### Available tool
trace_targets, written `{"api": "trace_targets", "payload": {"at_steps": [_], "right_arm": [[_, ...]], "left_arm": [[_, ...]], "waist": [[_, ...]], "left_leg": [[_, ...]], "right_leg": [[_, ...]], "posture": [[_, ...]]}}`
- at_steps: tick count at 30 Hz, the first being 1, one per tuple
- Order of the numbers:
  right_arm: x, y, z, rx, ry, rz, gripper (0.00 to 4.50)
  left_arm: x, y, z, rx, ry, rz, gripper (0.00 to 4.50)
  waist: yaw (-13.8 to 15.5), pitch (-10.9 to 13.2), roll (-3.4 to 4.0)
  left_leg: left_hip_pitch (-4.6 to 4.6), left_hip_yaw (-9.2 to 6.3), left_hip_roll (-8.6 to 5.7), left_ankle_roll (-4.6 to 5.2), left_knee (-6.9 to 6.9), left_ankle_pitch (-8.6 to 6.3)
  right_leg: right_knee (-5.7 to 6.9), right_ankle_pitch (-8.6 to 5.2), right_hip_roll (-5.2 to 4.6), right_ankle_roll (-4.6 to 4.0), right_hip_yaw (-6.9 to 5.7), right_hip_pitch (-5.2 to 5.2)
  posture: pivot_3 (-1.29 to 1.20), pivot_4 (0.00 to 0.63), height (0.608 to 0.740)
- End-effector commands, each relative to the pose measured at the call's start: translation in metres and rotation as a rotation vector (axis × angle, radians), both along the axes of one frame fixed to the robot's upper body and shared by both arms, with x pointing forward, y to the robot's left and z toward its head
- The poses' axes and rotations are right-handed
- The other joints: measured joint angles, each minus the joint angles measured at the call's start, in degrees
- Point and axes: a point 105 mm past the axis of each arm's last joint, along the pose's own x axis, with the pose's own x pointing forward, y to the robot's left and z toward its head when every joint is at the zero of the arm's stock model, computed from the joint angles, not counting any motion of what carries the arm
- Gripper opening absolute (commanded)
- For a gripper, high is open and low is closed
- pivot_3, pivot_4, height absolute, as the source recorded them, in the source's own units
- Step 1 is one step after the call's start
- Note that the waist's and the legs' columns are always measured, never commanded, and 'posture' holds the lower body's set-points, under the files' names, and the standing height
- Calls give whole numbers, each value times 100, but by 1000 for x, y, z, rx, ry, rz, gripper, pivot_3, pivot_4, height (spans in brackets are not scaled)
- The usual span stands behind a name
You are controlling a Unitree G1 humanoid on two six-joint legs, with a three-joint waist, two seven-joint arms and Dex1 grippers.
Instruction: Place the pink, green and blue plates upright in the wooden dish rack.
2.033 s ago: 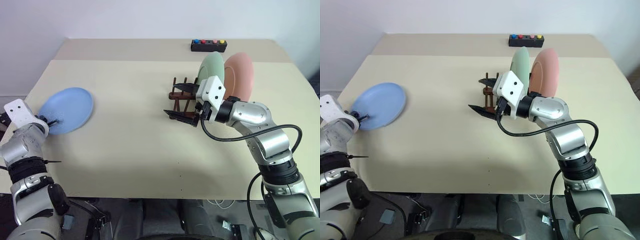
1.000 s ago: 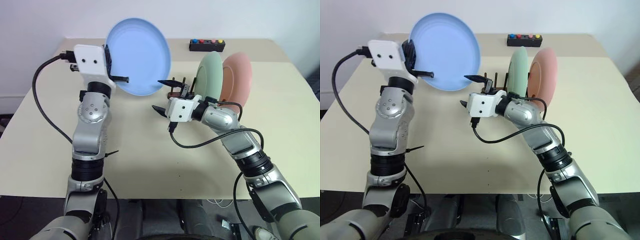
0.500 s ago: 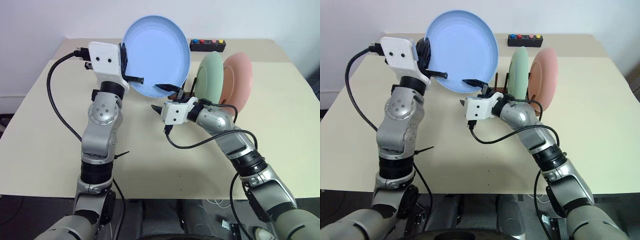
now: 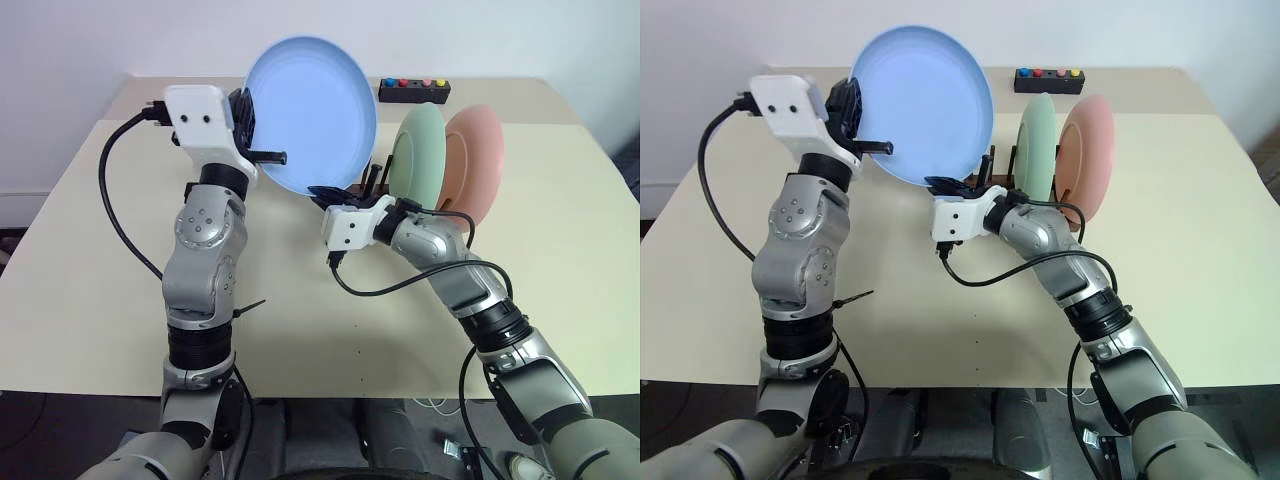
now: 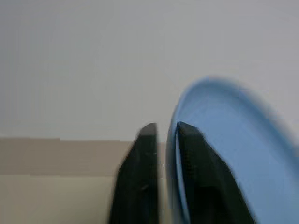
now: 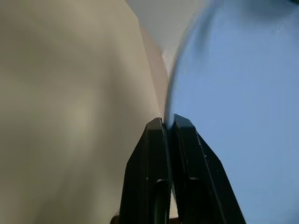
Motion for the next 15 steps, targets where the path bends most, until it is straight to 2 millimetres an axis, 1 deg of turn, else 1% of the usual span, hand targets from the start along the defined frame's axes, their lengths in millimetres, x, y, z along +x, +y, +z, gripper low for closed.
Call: {"api": "trace_targets", "payload": {"at_steps": [1,4,5,9,11,13,14,15], "right_arm": [[-6,5,18,25,-89,32,0],[-6,5,20,51,-80,36,0],[-6,5,20,55,-78,37,0],[-7,6,25,85,-79,43,0],[-8,5,28,105,-81,47,0],[-9,5,32,134,-77,56,0],[-10,5,37,182,-61,62,0],[-11,4,48,266,-32,75,0]], "left_arm": [[-19,16,33,-157,-164,-12,2523],[-22,38,40,-248,-208,55,4181],[-23,47,41,-268,-219,86,4477],[-28,79,49,-259,-274,226,4477],[-28,93,48,-238,-270,284,4477],[-27,101,45,-208,-259,318,4477],[-26,106,40,-160,-239,342,4477],[-21,108,26,-44,-190,342,4477]], "waist": [[-7,0,0],[-6,0,0],[-6,0,0],[-11,0,0],[-8,0,0],[-7,0,0],[-3,0,0],[-10,-1,0]], "left_leg": [[0,0,0,0,0,0],[1,0,0,-1,0,1],[1,0,0,-1,0,1],[1,0,0,-1,0,1],[1,0,0,-1,0,1],[1,0,0,-1,0,1],[1,0,0,-1,1,1],[1,0,0,-1,1,1]], "right_leg": [[0,0,0,0,0,0],[0,0,0,0,0,1],[-1,0,1,0,0,2],[-1,0,2,0,0,2],[-1,0,2,0,0,2],[-1,0,2,0,0,3],[-1,0,2,0,0,3],[-1,0,2,0,0,5]], "posture": [[0,150,734],[0,150,734],[0,150,734],[0,150,734],[0,150,734],[0,150,734],[0,150,734],[0,150,734]]}}
